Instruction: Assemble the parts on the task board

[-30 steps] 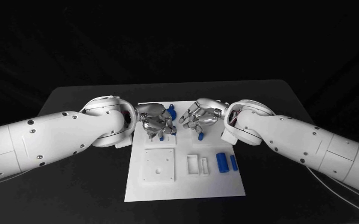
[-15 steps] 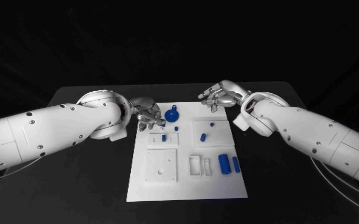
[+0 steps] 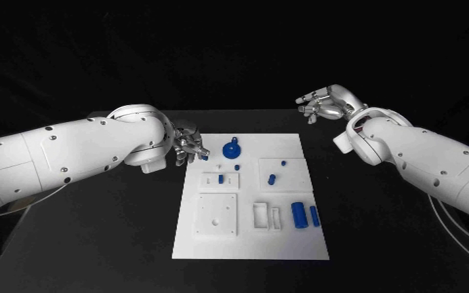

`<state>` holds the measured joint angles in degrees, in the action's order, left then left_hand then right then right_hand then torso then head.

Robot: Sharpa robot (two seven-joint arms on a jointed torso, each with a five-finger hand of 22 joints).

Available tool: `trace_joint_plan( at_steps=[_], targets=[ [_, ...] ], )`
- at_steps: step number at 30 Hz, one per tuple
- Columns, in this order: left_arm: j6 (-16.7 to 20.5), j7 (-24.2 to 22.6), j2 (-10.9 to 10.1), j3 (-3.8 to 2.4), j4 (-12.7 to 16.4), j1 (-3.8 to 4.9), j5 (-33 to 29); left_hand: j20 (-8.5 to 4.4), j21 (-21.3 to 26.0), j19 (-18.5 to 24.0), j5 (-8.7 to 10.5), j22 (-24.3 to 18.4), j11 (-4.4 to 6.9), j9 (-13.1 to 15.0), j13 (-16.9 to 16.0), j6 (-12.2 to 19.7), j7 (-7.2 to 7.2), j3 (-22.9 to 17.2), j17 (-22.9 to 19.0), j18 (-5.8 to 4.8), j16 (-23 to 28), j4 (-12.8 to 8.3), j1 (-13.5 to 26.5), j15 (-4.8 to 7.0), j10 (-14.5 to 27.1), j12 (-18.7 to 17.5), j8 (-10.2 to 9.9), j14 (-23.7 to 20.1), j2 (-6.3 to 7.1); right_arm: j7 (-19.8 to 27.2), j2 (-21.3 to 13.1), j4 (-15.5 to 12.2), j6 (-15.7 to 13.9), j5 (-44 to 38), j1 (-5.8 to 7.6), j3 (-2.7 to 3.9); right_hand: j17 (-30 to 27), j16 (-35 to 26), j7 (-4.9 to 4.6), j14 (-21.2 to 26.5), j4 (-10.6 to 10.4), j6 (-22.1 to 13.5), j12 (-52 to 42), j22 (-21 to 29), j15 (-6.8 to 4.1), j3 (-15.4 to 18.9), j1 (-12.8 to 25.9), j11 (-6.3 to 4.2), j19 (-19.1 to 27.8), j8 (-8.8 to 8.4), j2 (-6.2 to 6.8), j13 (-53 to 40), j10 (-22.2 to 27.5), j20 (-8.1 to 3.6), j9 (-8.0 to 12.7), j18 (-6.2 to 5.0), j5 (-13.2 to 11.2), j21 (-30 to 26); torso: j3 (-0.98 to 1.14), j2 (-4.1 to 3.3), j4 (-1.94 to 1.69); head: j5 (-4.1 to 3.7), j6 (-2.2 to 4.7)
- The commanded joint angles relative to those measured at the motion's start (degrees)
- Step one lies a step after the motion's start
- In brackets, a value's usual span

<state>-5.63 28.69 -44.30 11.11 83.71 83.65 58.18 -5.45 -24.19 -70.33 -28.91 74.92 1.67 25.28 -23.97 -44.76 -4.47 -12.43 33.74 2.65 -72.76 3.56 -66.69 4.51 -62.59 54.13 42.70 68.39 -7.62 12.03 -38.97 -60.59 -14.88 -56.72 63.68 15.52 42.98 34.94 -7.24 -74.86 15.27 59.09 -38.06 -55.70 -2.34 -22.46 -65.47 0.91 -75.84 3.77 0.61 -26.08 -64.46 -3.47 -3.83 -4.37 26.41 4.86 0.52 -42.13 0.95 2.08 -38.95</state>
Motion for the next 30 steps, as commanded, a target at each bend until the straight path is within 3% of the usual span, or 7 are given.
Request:
trace_joint_plan(
  at_steps=[1,8,12,16,18,30],
  targets=[
    [-0.6,6.3,0.1,0.42,0.6,0.17,0.0,-0.14,-0.4,0.2,-0.58,1.2,0.10,0.1,-0.1,-2.5,2.12,-8.2,0.1,0.19,0.0,-8.7,0.6,-0.03,-0.3,-0.1,0.1,0.3,0.06,2.0,0.3,1.7,-2.1,1.5,0.12,0.09,0.0,0.1,0.03,0.1,0.2,-0.1,-0.2,0.0,-0.10,0.2,0.0,-0.05,0.2,-0.20,0.47,0.1,0.0,-0.08,0.1,0.19,0.4,0.3,0.18,0.35,-0.09,0.73,-0.44],
    [1.9,9.5,0.1,1.88,2.0,0.22,2.8,-0.36,-1.2,0.0,-2.40,1.2,0.31,0.0,-0.2,-3.0,2.27,-8.6,0.3,0.26,0.0,-9.6,1.5,0.20,-1.0,-0.1,0.0,1.0,0.31,2.1,1.0,4.5,-2.6,1.8,0.37,0.14,-0.1,0.3,0.04,0.3,0.4,-0.1,-0.4,-0.1,-0.09,0.0,0.0,-0.04,0.4,-0.21,0.57,0.3,0.2,-0.09,0.1,0.20,0.9,0.4,0.16,0.47,-0.15,0.69,-0.93],
    [4.7,10.2,0.2,2.45,3.2,0.20,7.3,-0.45,-1.5,-0.1,-2.83,1.2,0.42,-0.1,-0.2,-3.3,2.38,-8.7,0.3,0.27,0.2,-9.9,2.0,0.30,-1.3,-0.3,-0.1,1.3,0.33,0.9,1.4,5.7,-2.9,1.5,0.48,0.15,-0.2,0.4,0.11,0.2,-0.2,0.0,-0.7,0.1,-0.08,0.2,0.8,-0.09,0.3,-0.19,0.51,0.4,0.1,-0.04,0.0,0.23,1.3,0.5,0.15,0.55,-0.31,0.57,-1.26],
    [7.1,10.5,0.0,2.64,4.5,0.01,9.9,-0.55,-1.7,-0.2,-3.78,1.2,0.53,-0.2,-0.2,-3.6,2.47,-8.7,0.4,0.27,0.3,-10.1,2.4,0.40,-1.7,-0.4,-0.2,1.6,0.54,0.4,1.7,6.3,-3.2,1.4,0.53,0.15,-0.4,0.7,0.19,0.2,-0.3,0.1,-1.1,1.2,-0.13,0.6,1.2,-0.16,-0.1,-0.20,0.52,0.7,0.2,-0.07,0.0,0.29,2.1,0.2,0.04,0.57,-0.37,0.61,-1.33],
    [8.0,10.5,0.1,2.69,4.9,-0.21,10.6,-0.61,-1.8,-0.3,-4.08,1.2,0.58,-0.3,-0.3,-3.7,2.49,-8.8,0.5,0.26,0.5,-10.1,2.5,0.46,-1.8,-0.5,-0.2,1.8,0.63,0.3,1.9,6.5,-3.3,1.4,0.54,0.15,-0.4,0.7,0.19,0.2,-0.3,0.1,-1.1,1.2,-0.13,0.6,1.2,-0.16,-0.1,-0.20,0.52,0.7,0.2,-0.07,0.0,0.29,2.1,0.2,0.09,0.64,-0.38,0.55,-1.40],
    [11.5,10.1,0.3,2.76,6.3,-2.56,13.3,-0.83,-2.1,-0.6,-5.66,1.2,0.77,-0.4,-0.5,-4.1,2.66,-9.0,0.9,0.23,1.0,-10.1,3.0,0.68,-2.5,-1.0,-0.2,2.6,1.07,-1.6,2.4,6.8,-1.2,0.7,0.55,0.15,-0.6,0.7,0.12,0.4,0.0,0.1,-1.1,1.5,-0.09,0.3,1.0,-0.09,0.1,-0.20,0.37,0.9,0.4,-0.07,0.0,0.32,2.0,0.2,0.10,0.52,-0.31,0.47,-1.76]
  ],
)
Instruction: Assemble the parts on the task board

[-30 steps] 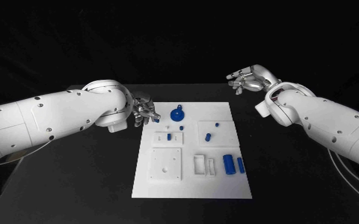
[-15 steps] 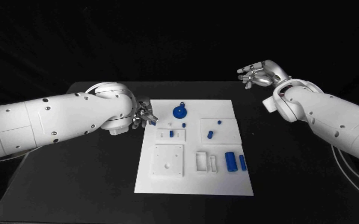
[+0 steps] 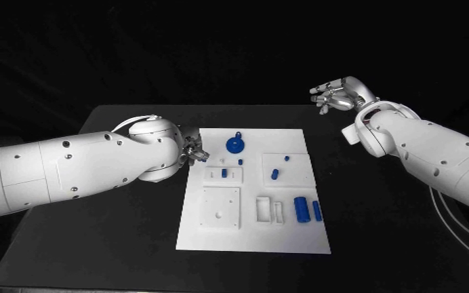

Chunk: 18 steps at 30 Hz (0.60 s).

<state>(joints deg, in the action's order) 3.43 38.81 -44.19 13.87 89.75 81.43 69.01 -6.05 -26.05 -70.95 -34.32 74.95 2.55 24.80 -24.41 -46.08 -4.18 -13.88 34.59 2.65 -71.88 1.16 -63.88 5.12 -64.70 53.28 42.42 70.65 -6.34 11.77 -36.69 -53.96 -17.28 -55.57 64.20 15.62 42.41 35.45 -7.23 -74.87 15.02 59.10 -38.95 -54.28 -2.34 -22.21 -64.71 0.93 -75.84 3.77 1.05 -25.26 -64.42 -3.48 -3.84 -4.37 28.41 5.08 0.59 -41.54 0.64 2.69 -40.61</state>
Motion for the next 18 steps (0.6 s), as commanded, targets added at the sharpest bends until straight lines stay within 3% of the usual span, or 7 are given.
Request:
trace_joint_plan(
  at_steps=[1,8,18],
  targets=[
    [2.4,0.0,0.3,-0.01,0.3,-0.63,2.5,-0.22,-0.2,0.0,-0.24,1.1,-0.12,0.1,-0.1,-2.7,2.38,-7.6,0.1,0.23,0.2,-7.7,0.2,0.06,-0.4,-0.1,0.1,0.4,-0.21,-1.5,0.2,0.3,1.4,-0.5,0.03,0.05,-0.1,0.2,0.11,0.4,0.3,0.1,-0.2,0.0,-0.08,-0.1,0.2,-0.11,0.1,-0.21,-0.07,0.1,0.4,-0.06,0.1,0.31,0.0,0.0,0.06,-0.08,-0.03,-0.15,-0.15],
    [2.0,-0.5,0.9,-0.02,0.0,-1.76,2.4,-0.24,-0.3,0.0,-0.31,1.1,-0.10,0.1,-0.1,-2.7,2.38,-7.7,0.2,0.22,0.2,-7.8,0.3,0.08,-0.4,-0.1,0.2,0.4,-0.19,-1.6,0.3,0.5,1.4,-0.8,0.03,0.04,-0.1,0.2,0.12,0.4,0.4,0.1,-0.2,0.0,-0.08,-0.2,0.3,-0.10,0.2,-0.21,-0.06,0.2,0.4,-0.06,0.1,0.31,0.0,0.1,0.02,-0.08,0.09,-0.22,-0.30],
    [-0.2,-0.7,2.3,-0.04,-0.8,-2.31,1.7,-0.23,-0.3,0.1,-0.20,1.1,-0.15,0.1,-0.3,-2.5,2.32,-7.8,0.4,0.22,0.5,-8.0,0.3,0.04,-0.3,-0.2,0.2,0.3,-0.31,-1.9,0.4,0.3,2.1,-0.8,0.03,0.04,-0.3,0.3,0.06,0.5,0.7,0.2,-0.3,-0.6,-0.08,-1.2,0.1,-0.06,0.5,-0.19,-0.10,0.4,0.4,-0.09,0.0,0.23,-0.1,0.7,0.04,-0.04,0.05,-1.09,-0.79]
  ],
)
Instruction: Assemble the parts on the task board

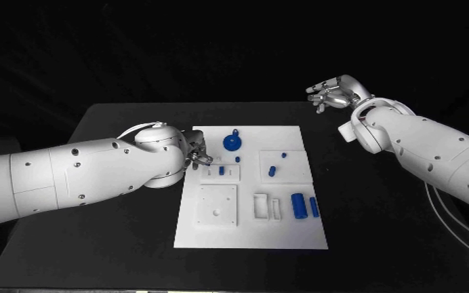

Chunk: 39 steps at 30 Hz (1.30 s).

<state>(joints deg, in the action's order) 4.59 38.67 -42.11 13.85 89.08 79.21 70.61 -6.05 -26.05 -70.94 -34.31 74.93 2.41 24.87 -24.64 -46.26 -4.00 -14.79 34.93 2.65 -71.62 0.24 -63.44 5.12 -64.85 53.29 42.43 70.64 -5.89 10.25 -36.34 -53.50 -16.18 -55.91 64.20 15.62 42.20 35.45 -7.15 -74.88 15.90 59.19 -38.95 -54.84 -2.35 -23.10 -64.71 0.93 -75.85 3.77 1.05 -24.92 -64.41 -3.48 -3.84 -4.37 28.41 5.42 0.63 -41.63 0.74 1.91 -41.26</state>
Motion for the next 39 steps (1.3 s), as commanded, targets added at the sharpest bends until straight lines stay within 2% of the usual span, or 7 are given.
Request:
trace_joint_plan(
  at_steps=[1,14,24,39],
  targets=[
    [-1.6,-0.6,0.3,-0.01,-0.3,-0.11,0.0,-0.23,-0.3,0.1,-0.21,1.1,-0.01,0.1,-0.1,-2.4,2.13,-6.9,0.0,0.22,0.2,-7.0,-0.1,0.05,-0.1,-0.2,0.2,0.3,-0.75,-0.4,0.0,-0.2,1.0,-0.5,0.03,0.04,-0.1,0.4,0.00,0.5,-0.1,0.1,-0.4,-0.4,-0.09,-0.7,0.2,-0.09,0.7,-0.19,-0.05,0.1,0.5,-0.09,0.0,0.18,-0.1,0.6,0.02,0.04,-0.05,-0.32,-0.17],
    [-4.2,-0.9,1.3,-0.03,-1.4,-0.83,-1.2,-0.20,-0.3,0.1,-0.13,1.2,-0.05,0.1,-0.2,-2.2,2.09,-6.9,0.2,0.23,0.2,-7.2,-0.1,0.02,0.0,-0.1,0.3,0.3,-0.88,-0.5,0.4,0.0,1.5,-0.5,0.01,0.04,-0.2,0.4,0.04,0.5,0.1,0.6,-0.3,-1.7,-0.14,-1.7,-0.5,-0.09,1.2,-0.20,0.37,0.4,0.5,-0.15,0.0,0.06,0.4,1.4,0.01,0.01,-0.05,-0.45,-0.49],
    [-6.4,-1.6,1.6,-0.04,-1.9,-1.07,-1.7,-0.17,-0.3,0.2,0.02,1.2,-0.09,0.2,-0.3,-2.1,2.04,-6.9,0.3,0.23,0.3,-7.4,0.0,-0.02,0.1,-0.1,0.3,0.2,-1.02,-0.4,0.5,-0.2,1.4,-0.5,-0.01,0.04,-0.3,0.4,0.01,0.5,0.2,0.5,-0.4,-2.2,-0.14,-2.0,-0.6,-0.08,1.4,-0.23,0.48,0.4,0.5,-0.15,0.0,-0.01,0.5,1.7,0.03,0.05,-0.08,-0.61,-0.68],
    [-7.3,-2.2,2.2,-0.05,-2.8,-1.55,-1.8,-0.15,-0.4,0.3,0.08,1.2,-0.13,0.2,-0.4,-1.8,1.99,-6.9,0.3,0.26,0.4,-7.6,0.1,-0.04,0.3,0.0,0.5,0.2,-1.16,-0.3,0.5,-0.5,1.4,-0.5,-0.12,0.04,-0.3,0.4,0.00,0.5,0.1,0.5,-0.4,-2.5,-0.14,-2.3,-0.6,-0.06,1.6,-0.20,0.54,0.4,0.6,-0.14,0.0,-0.03,0.7,1.9,0.06,0.02,-0.08,-0.80,-0.41]
  ],
)
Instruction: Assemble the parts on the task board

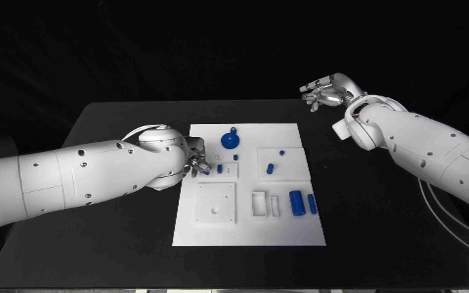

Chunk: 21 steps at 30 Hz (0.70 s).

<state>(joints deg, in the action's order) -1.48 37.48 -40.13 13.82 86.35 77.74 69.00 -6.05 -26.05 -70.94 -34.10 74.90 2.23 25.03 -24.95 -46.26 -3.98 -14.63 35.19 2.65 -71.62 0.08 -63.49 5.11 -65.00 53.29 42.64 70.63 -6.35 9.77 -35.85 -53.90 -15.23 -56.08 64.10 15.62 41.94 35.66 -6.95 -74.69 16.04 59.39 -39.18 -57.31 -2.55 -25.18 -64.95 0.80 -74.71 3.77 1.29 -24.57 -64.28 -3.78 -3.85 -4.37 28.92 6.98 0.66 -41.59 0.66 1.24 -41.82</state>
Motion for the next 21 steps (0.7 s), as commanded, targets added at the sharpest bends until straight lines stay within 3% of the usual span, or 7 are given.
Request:
trace_joint_plan(
  at_steps=[1,13,21],
  targets=[
    [-1.3,-1.0,0.2,-0.02,-0.1,-0.10,-0.2,-0.15,-0.4,0.3,-0.13,1.2,0.06,0.1,-0.1,-1.8,1.98,-7.0,0.1,0.25,0.4,-7.4,0.1,-0.03,0.4,0.0,0.2,0.2,-0.70,0.1,0.0,-0.2,0.5,-0.4,-0.03,0.04,-0.1,0.2,-0.20,0.3,0.0,0.3,-0.2,0.0,0.06,-0.3,-0.3,0.07,0.4,-0.21,0.30,0.1,0.4,0.15,0.0,-0.03,0.2,0.3,0.03,-0.01,-0.01,-0.17,0.16],
    [-0.8,-1.0,0.1,-0.03,-0.2,-0.17,0.4,-0.15,-0.5,0.3,-0.12,1.2,0.06,0.1,-0.1,-1.8,1.96,-7.0,0.1,0.26,0.5,-7.4,0.2,-0.03,0.5,0.1,0.3,0.3,-0.75,0.2,0.0,-0.2,0.6,-0.4,-0.13,0.04,-0.1,0.2,-0.20,0.3,0.0,0.3,-0.2,0.0,0.06,-0.3,-0.3,0.07,0.4,-0.21,0.30,0.1,0.4,0.15,0.0,-0.03,0.2,0.3,0.01,-0.02,0.00,-0.27,0.13],
    [0.2,-0.8,-1.0,-0.06,0.9,-0.17,0.7,-0.20,-0.5,0.2,-0.42,1.2,0.13,0.1,-0.1,-2.0,2.05,-7.0,0.2,0.30,0.4,-7.5,0.3,0.03,0.2,0.1,0.4,0.5,-0.63,0.2,-0.1,-0.2,0.6,-0.4,-0.21,0.04,-0.1,0.2,-0.20,0.4,0.0,0.3,-0.2,-0.3,0.06,-0.4,-0.3,0.08,0.5,-0.19,0.36,0.1,0.4,0.16,0.0,-0.05,0.3,0.4,-0.05,0.00,-0.04,-0.38,0.02]
  ],
)
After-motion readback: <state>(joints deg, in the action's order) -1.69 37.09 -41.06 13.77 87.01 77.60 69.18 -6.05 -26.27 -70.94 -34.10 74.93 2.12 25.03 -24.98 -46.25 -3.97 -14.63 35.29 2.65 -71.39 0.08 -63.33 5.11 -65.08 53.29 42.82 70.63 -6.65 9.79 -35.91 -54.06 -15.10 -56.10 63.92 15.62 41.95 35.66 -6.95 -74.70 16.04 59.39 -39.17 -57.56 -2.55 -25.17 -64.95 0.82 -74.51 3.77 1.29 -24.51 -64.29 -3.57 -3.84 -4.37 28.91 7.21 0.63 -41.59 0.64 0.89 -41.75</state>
